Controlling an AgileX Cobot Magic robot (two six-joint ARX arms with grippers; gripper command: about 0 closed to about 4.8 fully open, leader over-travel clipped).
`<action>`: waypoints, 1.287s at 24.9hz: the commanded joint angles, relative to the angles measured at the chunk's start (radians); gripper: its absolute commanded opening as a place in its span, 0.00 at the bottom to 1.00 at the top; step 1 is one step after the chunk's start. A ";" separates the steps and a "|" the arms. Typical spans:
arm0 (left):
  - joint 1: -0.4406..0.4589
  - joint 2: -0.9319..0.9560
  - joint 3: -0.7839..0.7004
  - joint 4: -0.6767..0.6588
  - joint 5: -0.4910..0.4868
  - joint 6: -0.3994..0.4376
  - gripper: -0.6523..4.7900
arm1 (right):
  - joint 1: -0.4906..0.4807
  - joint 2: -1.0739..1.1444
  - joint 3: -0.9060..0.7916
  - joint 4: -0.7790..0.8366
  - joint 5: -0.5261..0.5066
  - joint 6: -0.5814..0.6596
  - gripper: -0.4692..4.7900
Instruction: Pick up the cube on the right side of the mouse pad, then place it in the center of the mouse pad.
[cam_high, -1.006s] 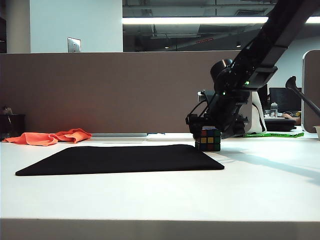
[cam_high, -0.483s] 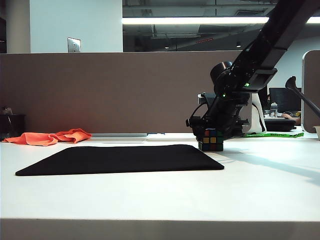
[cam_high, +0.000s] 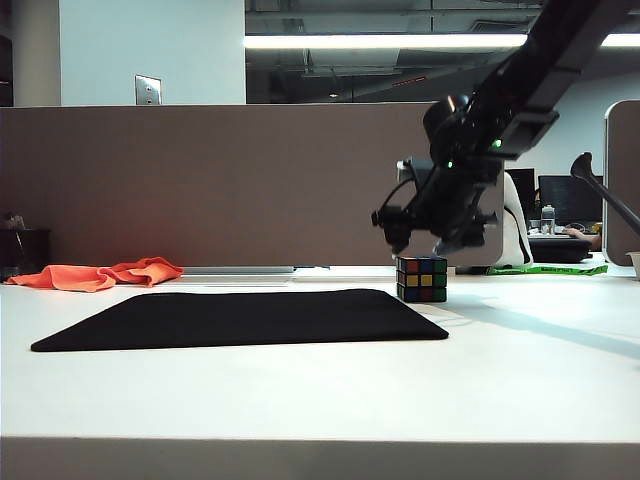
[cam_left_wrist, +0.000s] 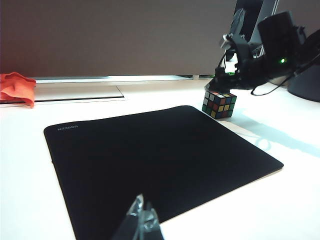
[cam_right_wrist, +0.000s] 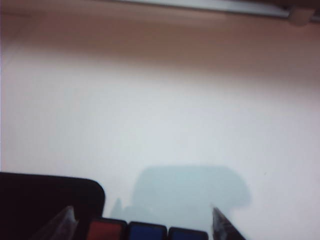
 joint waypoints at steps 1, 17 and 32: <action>0.000 0.001 0.003 0.019 0.003 0.004 0.11 | 0.002 -0.008 0.008 0.016 0.002 0.001 0.77; 0.001 0.001 0.003 0.019 0.000 0.004 0.11 | 0.001 0.034 0.008 -0.016 0.017 -0.001 0.81; 0.000 0.001 0.003 0.019 0.000 0.004 0.11 | 0.001 0.035 0.007 -0.053 0.024 -0.001 0.65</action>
